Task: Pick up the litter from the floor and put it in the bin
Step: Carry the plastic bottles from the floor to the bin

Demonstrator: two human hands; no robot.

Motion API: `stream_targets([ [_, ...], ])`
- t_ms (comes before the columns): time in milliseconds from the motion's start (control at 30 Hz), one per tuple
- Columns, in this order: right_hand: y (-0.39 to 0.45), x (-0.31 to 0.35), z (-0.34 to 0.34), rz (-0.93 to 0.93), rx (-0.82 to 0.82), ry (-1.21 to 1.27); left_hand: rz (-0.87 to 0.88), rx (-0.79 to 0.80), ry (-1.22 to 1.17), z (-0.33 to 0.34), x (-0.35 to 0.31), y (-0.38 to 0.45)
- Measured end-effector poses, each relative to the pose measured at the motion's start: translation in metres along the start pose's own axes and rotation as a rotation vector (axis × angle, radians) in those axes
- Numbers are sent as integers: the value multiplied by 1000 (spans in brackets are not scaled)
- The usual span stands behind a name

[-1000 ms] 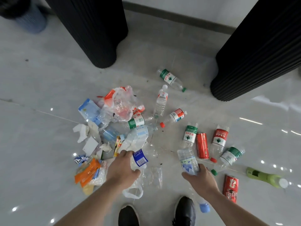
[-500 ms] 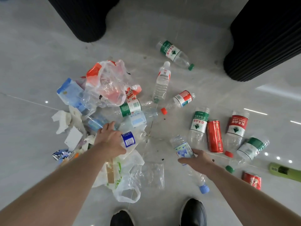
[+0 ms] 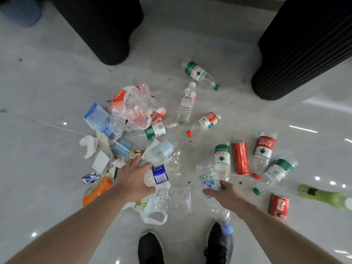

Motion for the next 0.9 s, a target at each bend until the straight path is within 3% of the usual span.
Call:
stream_targets([
  [333,-284,-31,-58,-14,86,-139,-257,56,-306,-66,-109,-237],
  [533,-436,-44,-107,-93,80,-196,-406,-49,-570,-127,-181,-383],
  [700,-519,-71,-132,-160,-2,-294,-471,-158,-763,-136,-218,-471],
  [900,-582,-119,-134,-231,-91,-407,-456,-167,-819,-125,-253,-539],
])
Point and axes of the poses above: each hand's wrist, its own y-axis towards the middle knuckle, its own z-axis out of the palm, x = y × z, the point moved 10 cm from there along y, towards the middle knuckle, and after that the axes turned 14 degrees about z, right-handed, at the moved point
